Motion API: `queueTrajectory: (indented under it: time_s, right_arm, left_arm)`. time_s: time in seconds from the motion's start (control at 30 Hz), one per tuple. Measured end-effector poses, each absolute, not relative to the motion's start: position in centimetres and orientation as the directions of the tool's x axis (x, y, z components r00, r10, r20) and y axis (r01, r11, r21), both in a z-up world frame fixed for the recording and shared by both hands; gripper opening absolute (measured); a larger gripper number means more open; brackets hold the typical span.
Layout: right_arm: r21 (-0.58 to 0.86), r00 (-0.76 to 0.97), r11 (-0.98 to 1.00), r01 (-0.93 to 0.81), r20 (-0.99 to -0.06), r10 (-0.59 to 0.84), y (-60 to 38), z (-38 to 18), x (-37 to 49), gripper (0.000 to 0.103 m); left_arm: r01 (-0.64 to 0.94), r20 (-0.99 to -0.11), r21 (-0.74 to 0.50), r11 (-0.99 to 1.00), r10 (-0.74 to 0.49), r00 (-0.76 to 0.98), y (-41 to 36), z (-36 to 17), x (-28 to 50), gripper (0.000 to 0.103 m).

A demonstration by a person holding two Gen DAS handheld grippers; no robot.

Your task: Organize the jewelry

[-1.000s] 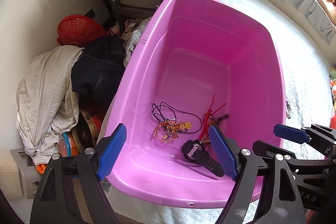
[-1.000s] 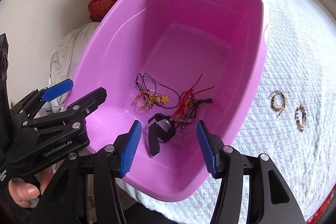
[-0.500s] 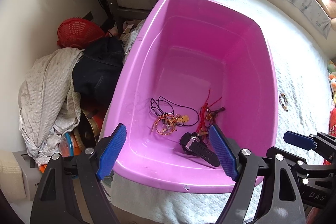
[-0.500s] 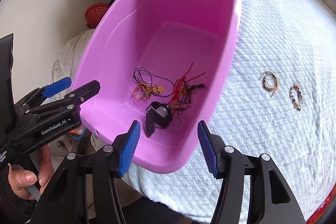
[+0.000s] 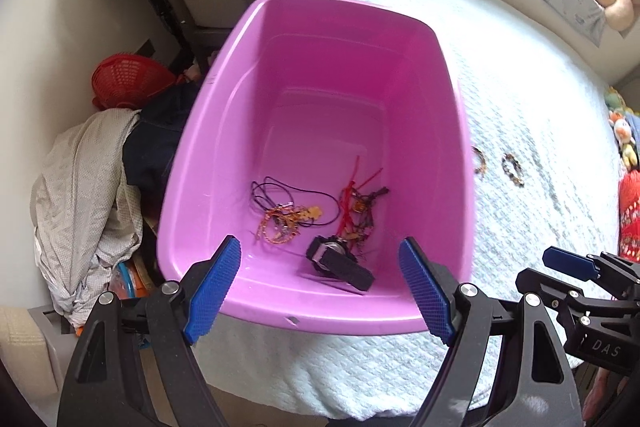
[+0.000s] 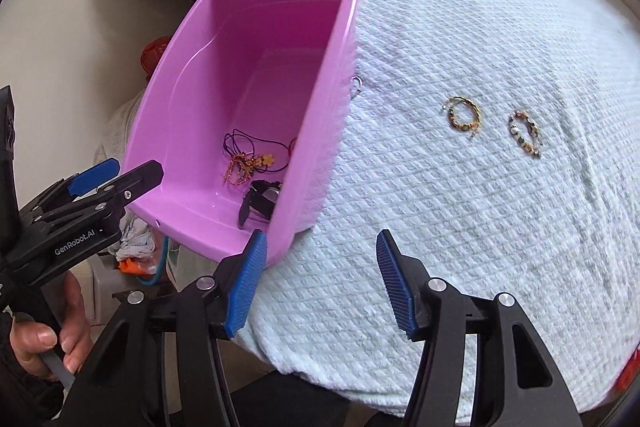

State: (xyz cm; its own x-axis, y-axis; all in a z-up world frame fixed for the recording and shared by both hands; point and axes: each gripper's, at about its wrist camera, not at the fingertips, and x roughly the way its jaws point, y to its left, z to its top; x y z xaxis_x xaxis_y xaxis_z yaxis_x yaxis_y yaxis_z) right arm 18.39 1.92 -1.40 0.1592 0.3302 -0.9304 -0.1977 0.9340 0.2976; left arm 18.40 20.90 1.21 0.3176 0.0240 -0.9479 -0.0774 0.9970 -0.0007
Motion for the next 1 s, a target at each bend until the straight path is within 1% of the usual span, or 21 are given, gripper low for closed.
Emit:
queueTrajectory:
  time_s: [0.17,0.27,0.33,0.5,0.57,0.63,0.83,1.0]
  right_arm:
    - [0.311,0.182,0.941,-0.133,-0.926,0.331,-3.6,-1.7,16.6,0.055]
    - [0.293,0.214,0.951,-0.104,-0.927,0.309,-7.3,-1.8,15.5,0.056]
    - [0.276,0.237,0.957,-0.090,-0.927,0.290,-9.8,-1.8,14.8,0.057]
    - [0.257,0.270,0.963,-0.077,-0.925,0.268,-17.1,-2.1,12.9,0.058]
    - [0.256,0.285,0.963,-0.084,-0.920,0.269,-20.0,-2.1,12.1,0.062]
    - [0.245,0.298,0.965,-0.094,-0.918,0.262,-22.8,-2.4,11.4,0.063]
    - [0.246,0.271,0.967,-0.071,-0.928,0.256,-29.9,-5.1,11.1,0.064]
    - [0.244,0.254,0.969,-0.043,-0.935,0.247,-33.3,-7.5,12.1,0.067]
  left_arm:
    - [-0.041,-0.943,-0.016,0.999,-0.001,0.333,16.7,2.1,17.6,0.080]
    - [-0.028,-0.943,-0.015,0.999,-0.005,0.332,13.6,2.4,17.2,0.084]
    - [-0.026,-0.942,-0.016,1.000,-0.007,0.336,11.4,2.4,17.1,0.085]
    - [-0.050,-0.947,0.010,0.999,0.026,0.321,5.9,2.2,16.3,0.086]
    - [-0.059,-0.950,0.029,0.998,0.046,0.309,3.6,1.8,16.1,0.086]
    - [-0.073,-0.952,0.043,0.996,0.063,0.301,1.7,1.6,16.1,0.086]
    - [-0.124,-0.956,0.043,0.991,0.077,0.282,-3.7,0.3,16.0,0.086]
    - [-0.118,-0.961,0.056,0.991,0.086,0.261,-6.3,-1.4,16.3,0.087]
